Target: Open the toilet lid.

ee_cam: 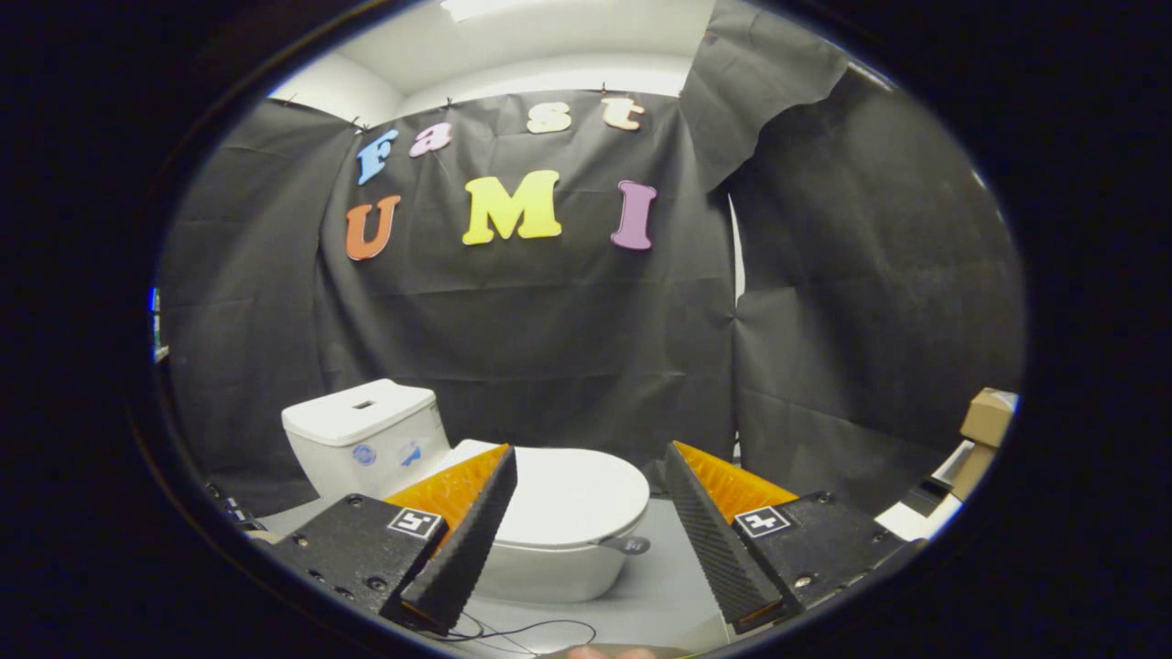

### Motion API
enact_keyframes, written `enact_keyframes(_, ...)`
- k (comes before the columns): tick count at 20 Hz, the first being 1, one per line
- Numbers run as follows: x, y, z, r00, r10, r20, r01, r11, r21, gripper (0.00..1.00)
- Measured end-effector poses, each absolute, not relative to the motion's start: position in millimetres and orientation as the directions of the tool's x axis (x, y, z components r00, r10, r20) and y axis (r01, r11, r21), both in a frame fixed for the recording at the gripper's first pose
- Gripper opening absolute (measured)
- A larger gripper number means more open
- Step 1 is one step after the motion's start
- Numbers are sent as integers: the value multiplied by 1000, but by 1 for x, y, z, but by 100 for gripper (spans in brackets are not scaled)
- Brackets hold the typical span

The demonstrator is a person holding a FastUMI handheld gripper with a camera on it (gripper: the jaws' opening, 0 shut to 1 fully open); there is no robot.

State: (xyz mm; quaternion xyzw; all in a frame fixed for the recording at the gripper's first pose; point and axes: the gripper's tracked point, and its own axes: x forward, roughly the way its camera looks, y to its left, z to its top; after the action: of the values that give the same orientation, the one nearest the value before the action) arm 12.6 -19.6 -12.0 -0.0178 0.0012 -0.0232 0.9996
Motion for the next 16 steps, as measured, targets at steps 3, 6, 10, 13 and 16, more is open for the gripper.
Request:
enact_keyframes(3,19,-27,-23,997,-70,-29,68,996,-64,100)
enact_keyframes(6,24,-34,-36,993,-89,-80,87,996,-29,100)
enact_keyframes(10,36,-41,-71,969,-111,-219,105,994,-39,100)
enact_keyframes(13,54,-46,-90,945,-93,-312,97,995,-3,100)
enact_keyframes(16,82,-59,-116,902,-105,-419,131,991,34,100)
